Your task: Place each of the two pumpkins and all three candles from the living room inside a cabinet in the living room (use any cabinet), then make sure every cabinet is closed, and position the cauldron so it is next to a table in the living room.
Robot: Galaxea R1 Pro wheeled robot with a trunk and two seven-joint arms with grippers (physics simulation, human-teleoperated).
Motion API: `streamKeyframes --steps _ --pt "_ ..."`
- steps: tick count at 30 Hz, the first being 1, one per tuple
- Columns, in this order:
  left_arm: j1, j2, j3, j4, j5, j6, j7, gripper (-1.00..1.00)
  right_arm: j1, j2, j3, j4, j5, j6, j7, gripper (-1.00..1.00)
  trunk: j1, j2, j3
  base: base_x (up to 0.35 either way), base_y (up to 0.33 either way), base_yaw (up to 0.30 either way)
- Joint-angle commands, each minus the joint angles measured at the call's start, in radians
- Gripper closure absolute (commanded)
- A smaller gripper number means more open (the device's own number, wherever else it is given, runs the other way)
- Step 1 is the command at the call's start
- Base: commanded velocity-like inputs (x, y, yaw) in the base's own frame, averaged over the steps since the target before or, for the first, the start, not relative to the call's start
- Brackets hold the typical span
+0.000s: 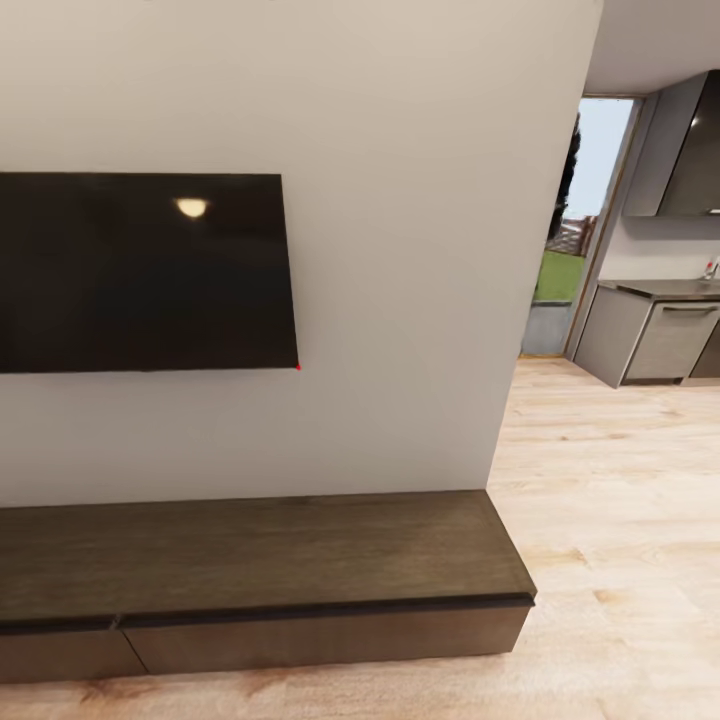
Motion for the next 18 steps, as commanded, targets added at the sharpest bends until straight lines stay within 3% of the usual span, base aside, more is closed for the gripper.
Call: streamKeyframes --steps 1,6,11,18 --pt "-0.002 -0.001 0.000 -0.007 0.000 0.004 0.000 -1.00 -0.004 -0.001 0.000 -0.011 0.000 0.005 0.000 -1.00 -0.004 0.007 0.003 0.000 0.000 0.000" --pt "-0.038 -0.003 0.001 -0.028 0.003 0.019 0.001 -1.00 -0.039 0.003 -0.002 -0.126 -0.002 0.128 0.001 -1.00 -0.023 0.042 0.019 0.000 0.000 0.000" --pt "-0.081 -0.010 0.002 -0.031 0.005 0.021 0.001 -1.00 -0.052 0.010 -0.003 -0.307 -0.005 0.257 0.002 -1.00 -0.042 0.077 0.035 0.000 0.000 0.000" --pt "-0.098 -0.015 0.002 -0.029 0.004 0.017 0.001 -1.00 -0.054 0.012 -0.001 -0.391 -0.027 0.276 0.028 -1.00 -0.065 0.119 0.053 0.000 0.000 0.000"
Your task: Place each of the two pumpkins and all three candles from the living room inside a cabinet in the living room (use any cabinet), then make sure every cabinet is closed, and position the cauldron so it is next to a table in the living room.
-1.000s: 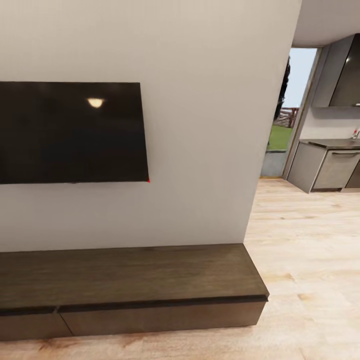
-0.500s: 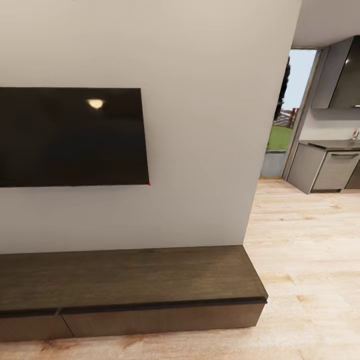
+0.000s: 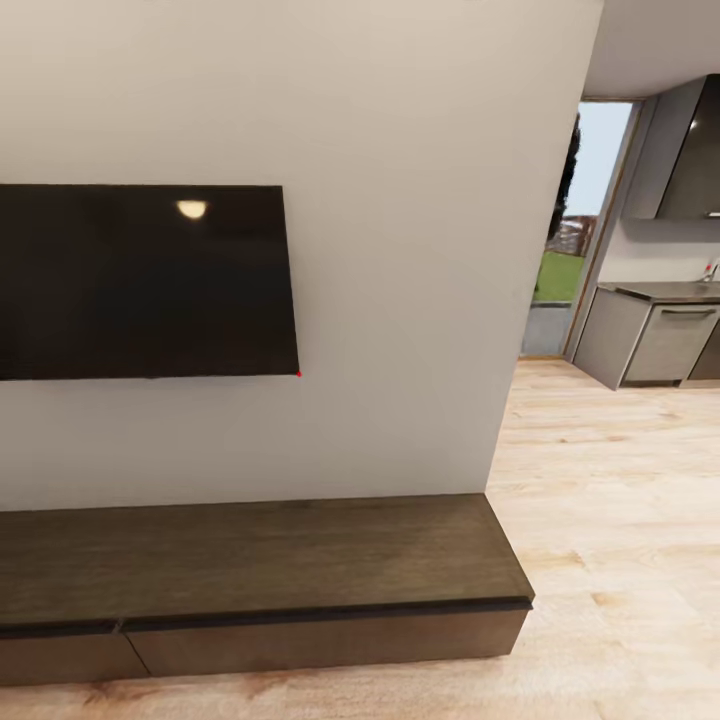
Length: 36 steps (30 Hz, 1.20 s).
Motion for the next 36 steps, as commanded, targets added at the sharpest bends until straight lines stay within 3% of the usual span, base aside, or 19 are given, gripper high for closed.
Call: streamKeyframes --steps 1,3,8,12,15,18,23,27,32,36 --pt "0.000 0.000 0.000 -0.001 0.000 0.000 0.000 -1.00 -0.001 0.000 0.000 -0.003 -0.002 -0.001 0.010 -1.00 0.000 0.000 0.000 0.000 0.000 0.000" --pt "-0.002 -0.004 0.000 -0.006 0.000 0.001 -0.002 -1.00 -0.007 -0.004 -0.007 -0.017 -0.023 -0.003 0.060 -1.00 0.000 0.000 0.000 0.000 0.000 0.000" --pt "-0.003 -0.040 -0.004 -0.023 -0.002 0.004 -0.006 -1.00 -0.035 -0.022 -0.108 -0.035 -0.235 -0.004 0.280 -1.00 0.000 0.000 0.000 0.000 0.000 0.000" --pt "-0.003 -0.047 -0.005 -0.025 -0.002 0.006 -0.007 -1.00 -0.037 -0.054 -0.176 -0.035 -0.348 -0.008 0.373 -1.00 0.000 0.000 0.000 0.000 0.000 0.000" --pt "-0.003 -0.049 -0.006 -0.025 -0.003 0.008 -0.008 -1.00 -0.037 -0.069 -0.230 -0.035 -0.402 -0.035 0.403 -1.00 0.000 0.000 0.000 0.000 0.000 0.000" --pt "-0.003 -0.049 -0.006 -0.029 -0.003 0.027 -0.009 -1.00 -0.037 -0.073 -0.269 -0.035 -0.423 -0.071 0.412 -1.00 0.004 -0.007 -0.003 0.000 0.000 0.000" --pt "-0.003 -0.049 -0.006 -0.034 -0.002 0.053 -0.014 -1.00 -0.035 -0.073 -0.290 -0.033 -0.438 -0.091 0.421 -1.00 0.023 -0.042 -0.019 0.000 0.000 0.000" --pt "-0.006 -0.048 -0.005 -0.043 -0.001 0.109 -0.043 -1.00 -0.028 -0.073 -0.336 -0.028 -0.512 -0.104 0.520 -1.00 0.038 -0.070 -0.031 0.000 0.000 0.000" --pt "-0.028 -0.043 -0.002 -0.114 0.009 0.282 -0.187 -1.00 -0.026 -0.076 -0.362 0.040 -0.562 -0.108 0.601 -1.00 0.057 -0.105 -0.047 0.000 0.000 0.000" --pt "-0.034 -0.034 0.000 -0.171 0.012 0.355 -0.300 -1.00 -0.026 -0.075 -0.379 0.060 -0.569 -0.108 0.613 -1.00 0.069 -0.126 -0.056 0.000 0.000 0.000"
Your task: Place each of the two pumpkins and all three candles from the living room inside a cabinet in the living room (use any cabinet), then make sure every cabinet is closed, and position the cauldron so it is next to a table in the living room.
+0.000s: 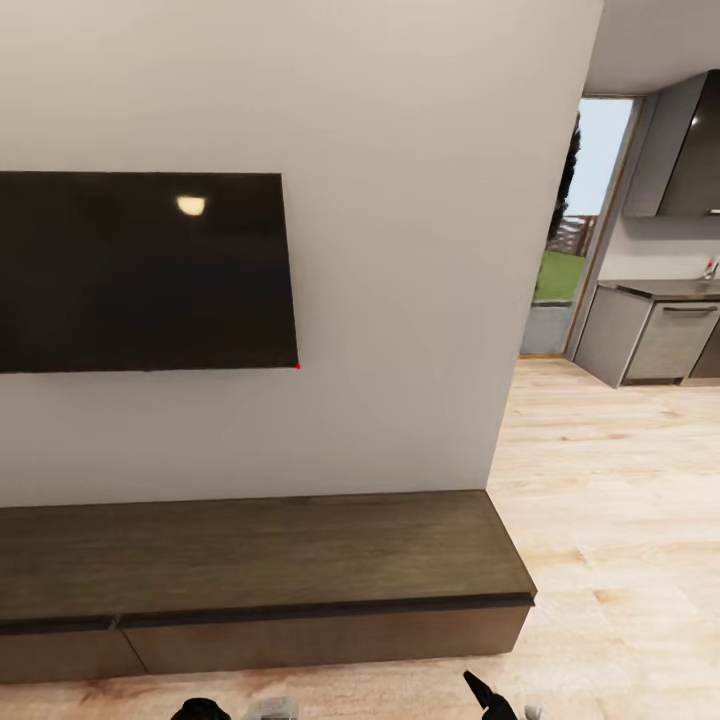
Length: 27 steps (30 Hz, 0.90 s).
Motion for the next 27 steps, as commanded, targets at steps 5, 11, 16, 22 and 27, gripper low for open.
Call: streamKeyframes --steps 5,11,16,22,27 --pt "-0.013 0.016 0.003 -0.055 0.002 0.076 -0.094 -1.00 0.000 0.014 -0.006 0.010 -0.004 -0.053 -0.002 -1.00 0.000 0.000 0.000 0.000 0.000 0.000" --pt "-0.029 0.024 0.003 -0.064 0.003 0.087 -0.136 -1.00 0.000 0.015 -0.008 0.016 -0.007 -0.149 0.002 -1.00 0.000 0.000 0.000 0.000 0.000 0.000" --pt "-0.074 0.049 0.003 -0.056 0.003 0.088 -0.242 -1.00 0.000 0.013 -0.011 0.023 -0.028 -0.159 0.041 -1.00 0.000 0.000 0.000 0.000 0.000 0.000" --pt "-0.106 0.074 0.001 -0.052 -0.006 0.085 -0.406 -1.00 0.000 0.015 -0.006 0.028 -0.053 -0.176 0.100 -1.00 0.023 -0.042 -0.019 0.000 0.000 0.000" --pt "-0.110 0.076 -0.006 -0.050 -0.003 0.081 -0.426 -1.00 0.000 0.014 -0.010 0.033 -0.063 -0.179 0.113 -1.00 0.042 -0.077 -0.034 -0.116 0.017 0.000"
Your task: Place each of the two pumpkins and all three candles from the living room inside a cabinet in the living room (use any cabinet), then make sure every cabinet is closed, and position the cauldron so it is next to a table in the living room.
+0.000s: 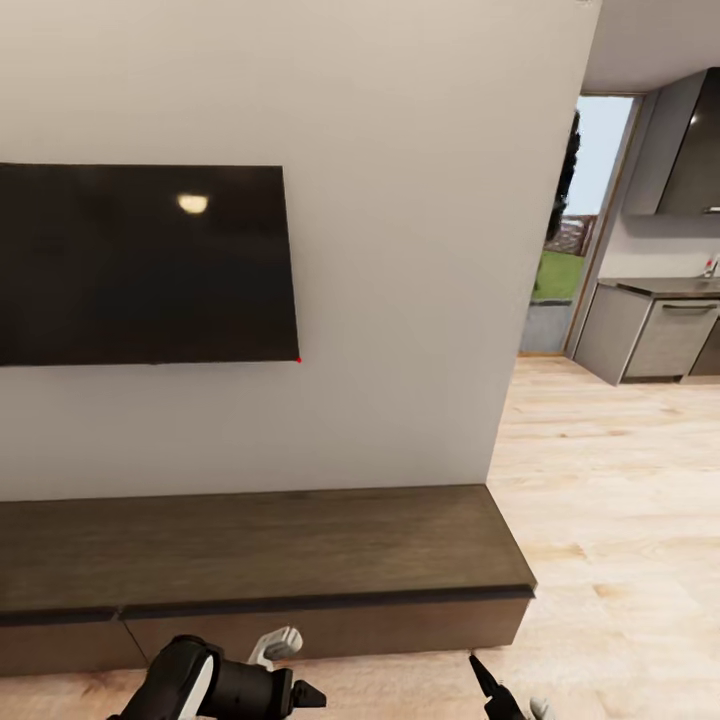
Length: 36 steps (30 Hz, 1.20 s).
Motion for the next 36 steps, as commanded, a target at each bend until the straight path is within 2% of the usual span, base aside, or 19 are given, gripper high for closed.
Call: streamKeyframes --steps 1,30,36 --pt "0.000 0.000 0.000 0.000 -0.001 -0.001 -0.001 -1.00 0.000 0.000 0.000 0.000 -0.001 0.000 0.001 -1.00 0.004 -0.007 -0.003 -0.257 0.059 0.000" --pt "-0.001 -0.002 0.000 0.000 0.003 -0.002 0.000 -1.00 0.000 0.003 -0.001 0.000 -0.003 0.001 0.003 -1.00 0.115 -0.210 -0.094 -0.016 0.003 0.000" --pt "-0.001 -0.003 -0.001 0.000 0.001 -0.002 0.000 -1.00 0.000 0.004 0.006 0.000 0.011 -0.008 -0.007 -1.00 0.138 -0.252 -0.113 0.000 0.000 0.000"
